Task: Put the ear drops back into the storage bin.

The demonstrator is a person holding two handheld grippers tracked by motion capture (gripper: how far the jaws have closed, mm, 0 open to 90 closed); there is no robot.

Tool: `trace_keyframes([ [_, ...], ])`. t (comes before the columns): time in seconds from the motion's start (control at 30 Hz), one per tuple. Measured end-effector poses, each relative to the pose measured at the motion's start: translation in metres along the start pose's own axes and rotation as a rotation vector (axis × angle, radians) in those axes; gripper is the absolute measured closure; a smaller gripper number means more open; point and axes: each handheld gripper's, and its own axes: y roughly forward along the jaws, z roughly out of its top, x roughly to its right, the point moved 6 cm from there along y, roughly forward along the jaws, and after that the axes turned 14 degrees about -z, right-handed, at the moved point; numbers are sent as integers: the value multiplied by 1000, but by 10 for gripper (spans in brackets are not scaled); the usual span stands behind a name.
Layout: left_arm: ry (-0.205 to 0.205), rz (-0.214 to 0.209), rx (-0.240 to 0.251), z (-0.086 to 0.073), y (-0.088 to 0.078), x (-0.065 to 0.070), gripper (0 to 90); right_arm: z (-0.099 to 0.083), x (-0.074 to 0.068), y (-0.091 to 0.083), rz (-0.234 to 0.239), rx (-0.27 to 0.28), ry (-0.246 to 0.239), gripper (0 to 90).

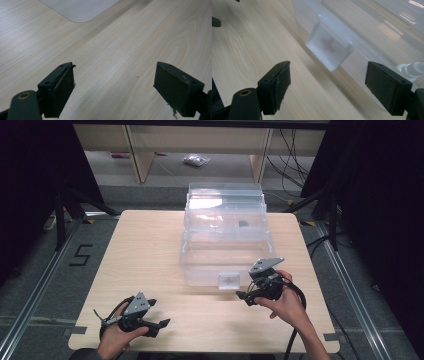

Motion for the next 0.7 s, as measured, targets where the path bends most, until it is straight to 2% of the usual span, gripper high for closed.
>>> trace_keyframes([
  [0.07,1,1,0,0,0,0,160,0,-2,2,-9,15,-2,213],
  [0.17,0,1,0,0,0,0,160,-1,-4,2,4,4,-7,213],
  [0.2,0,7,-2,0,0,0,160,-2,-6,2,6,6,9,213],
  [0.3,1,1,-1,0,0,0,160,-3,-7,3,8,-1,2,213],
  [0.33,-4,0,7,0,0,1,160,-3,-7,5,-4,18,-2,213],
  [0.37,-4,0,6,0,0,1,160,-4,-8,5,4,5,-7,213],
  [0.4,10,7,-12,0,-1,-1,160,-4,-8,5,2,5,-5,213],
  [0.47,7,8,-9,0,-1,0,160,-5,-9,5,3,9,-13,213],
  [0.53,8,2,-10,0,-1,0,160,-5,-11,7,-13,18,2,212],
  [0.57,-3,3,9,0,1,1,160,-6,-12,5,-2,4,6,212],
  [0.6,18,11,-17,0,-1,-1,160,-6,-12,7,-11,17,16,212],
  [0.63,16,11,-14,0,-1,-1,160,-6,-12,8,-13,27,-5,211],
  [0.67,6,2,-14,0,-1,0,160,-8,-13,7,-11,11,6,212],
  [0.7,8,3,-9,0,-1,0,160,-7,-13,9,-24,28,7,212],
])
